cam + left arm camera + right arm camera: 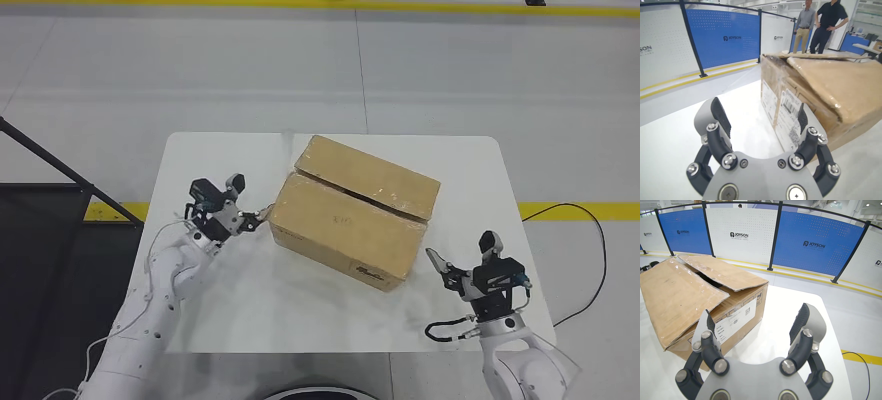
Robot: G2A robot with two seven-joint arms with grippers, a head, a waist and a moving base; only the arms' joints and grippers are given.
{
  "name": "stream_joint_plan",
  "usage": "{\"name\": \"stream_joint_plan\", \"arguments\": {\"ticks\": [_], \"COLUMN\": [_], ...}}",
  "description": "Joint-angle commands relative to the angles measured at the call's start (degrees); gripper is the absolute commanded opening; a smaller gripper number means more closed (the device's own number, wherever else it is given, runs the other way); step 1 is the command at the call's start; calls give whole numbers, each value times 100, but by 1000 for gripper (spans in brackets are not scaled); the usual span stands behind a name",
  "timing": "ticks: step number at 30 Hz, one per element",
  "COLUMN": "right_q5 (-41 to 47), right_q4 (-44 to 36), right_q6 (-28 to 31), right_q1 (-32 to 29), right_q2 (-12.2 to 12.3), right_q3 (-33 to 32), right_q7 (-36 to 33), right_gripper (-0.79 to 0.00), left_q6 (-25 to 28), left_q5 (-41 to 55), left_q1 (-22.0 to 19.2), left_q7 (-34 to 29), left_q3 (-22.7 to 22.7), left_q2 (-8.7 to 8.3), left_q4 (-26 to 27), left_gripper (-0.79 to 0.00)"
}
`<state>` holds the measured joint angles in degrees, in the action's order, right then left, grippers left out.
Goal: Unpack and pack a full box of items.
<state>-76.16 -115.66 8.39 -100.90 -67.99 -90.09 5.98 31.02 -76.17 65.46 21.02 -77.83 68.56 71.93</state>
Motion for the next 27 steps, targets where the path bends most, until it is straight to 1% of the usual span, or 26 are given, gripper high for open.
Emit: {"name": "stream_joint_plan", "arguments": {"ticks": [1, 5, 8, 21, 23, 27], "right_q5": [-5, -16, -17, -12, 26, 406], "right_q4": [-4, -12, -19, -27, -32, -31], "right_q6": [5, 27, 35, 56, 15, -344], "right_q1": [-5, -19, -34, -67, -74, -103], "right_q2": [-2, -5, -8, -24, -30, -71], "right_q3": [-3, -16, -26, -44, -56, -118], "right_q7": [0, 7, 12, 42, 81, 335], "right_gripper": [0, 0, 0, 0, 0, 0], "left_q6": [-267, -392, -305, 338, 414, 459], "left_q5": [49, -148, -166, -116, -151, -204], "left_q1": [-4, -6, 20, 319, 387, 515], "left_q7": [-25, -40, 16, 44, 34, 30], "left_q3": [57, 182, 234, 248, 230, 213], "left_q2": [25, 36, 37, -24, -41, -65], "left_q4": [-46, -73, -73, 337, 425, 577], "left_gripper": [0, 0, 0, 0, 0, 0]}}
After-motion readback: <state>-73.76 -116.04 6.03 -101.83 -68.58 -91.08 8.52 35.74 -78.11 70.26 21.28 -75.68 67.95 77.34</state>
